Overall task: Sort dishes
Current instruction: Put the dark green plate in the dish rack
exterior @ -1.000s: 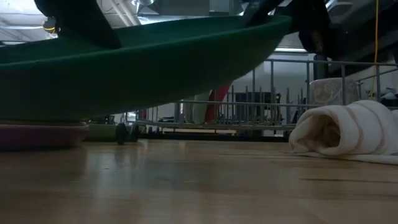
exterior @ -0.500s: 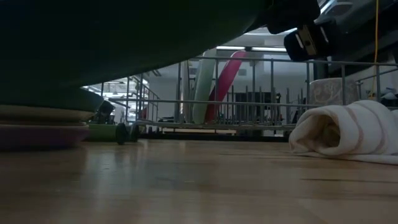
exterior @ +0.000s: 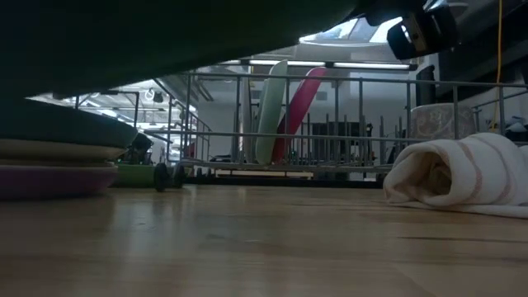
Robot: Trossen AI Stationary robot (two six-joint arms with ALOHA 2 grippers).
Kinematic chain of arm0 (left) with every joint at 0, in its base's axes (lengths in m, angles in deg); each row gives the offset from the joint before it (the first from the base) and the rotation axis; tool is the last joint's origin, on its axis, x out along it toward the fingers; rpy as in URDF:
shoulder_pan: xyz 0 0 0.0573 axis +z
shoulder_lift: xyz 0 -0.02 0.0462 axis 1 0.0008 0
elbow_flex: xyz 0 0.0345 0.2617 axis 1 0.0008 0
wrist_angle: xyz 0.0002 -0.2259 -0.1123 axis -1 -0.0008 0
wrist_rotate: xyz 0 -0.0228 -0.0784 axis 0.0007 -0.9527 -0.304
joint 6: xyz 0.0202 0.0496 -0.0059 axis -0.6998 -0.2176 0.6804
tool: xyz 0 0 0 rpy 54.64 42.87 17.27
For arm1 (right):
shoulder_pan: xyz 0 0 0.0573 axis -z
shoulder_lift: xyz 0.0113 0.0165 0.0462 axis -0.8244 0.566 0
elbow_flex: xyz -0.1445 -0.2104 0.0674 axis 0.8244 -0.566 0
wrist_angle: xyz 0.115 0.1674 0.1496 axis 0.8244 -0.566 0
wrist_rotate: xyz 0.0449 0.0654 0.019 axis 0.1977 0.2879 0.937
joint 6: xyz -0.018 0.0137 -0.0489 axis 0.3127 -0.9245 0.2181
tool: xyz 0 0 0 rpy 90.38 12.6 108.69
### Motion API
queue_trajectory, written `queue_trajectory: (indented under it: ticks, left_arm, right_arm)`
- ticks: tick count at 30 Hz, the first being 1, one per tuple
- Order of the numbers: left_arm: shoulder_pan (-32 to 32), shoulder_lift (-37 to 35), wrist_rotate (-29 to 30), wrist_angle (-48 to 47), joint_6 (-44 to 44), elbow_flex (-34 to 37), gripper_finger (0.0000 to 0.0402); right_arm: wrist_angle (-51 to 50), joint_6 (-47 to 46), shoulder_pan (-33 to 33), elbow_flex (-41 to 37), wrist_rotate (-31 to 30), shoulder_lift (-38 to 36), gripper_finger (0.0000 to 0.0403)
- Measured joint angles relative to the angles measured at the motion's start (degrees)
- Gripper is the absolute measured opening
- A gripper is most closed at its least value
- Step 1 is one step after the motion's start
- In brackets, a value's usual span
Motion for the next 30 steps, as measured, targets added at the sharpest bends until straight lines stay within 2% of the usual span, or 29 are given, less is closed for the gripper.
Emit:
queue_trajectory:
  ticks: [7, 19, 27, 30]
  left_arm:
    - [-0.04, 0.0, -1.0, 0.6, 0.14, -0.02, 0.0]
    - [-0.04, 0.0, -1.04, 0.56, 0.08, -0.02, 0.0]
    - [-0.04, 0.09, -1.02, -0.29, -0.36, 0.02, 0.0]
    - [-0.04, 0.09, -1.07, -0.09, -1.3, 0.02, 0.0]
  right_arm:
    - [0.29, -4.06, 0.07, 0.0, 4.2, -0.8, 0.0094]
    - [0.27, -8.06, 0.09, 0.0, 4.57, -0.8, 0.0097]
    - [0.53, -8.3, 0.37, 0.0, 5.51, -0.82, 0.015]
    - [1.47, -11.59, 1.46, 0.0, 12.03, -0.94, 0.0164]
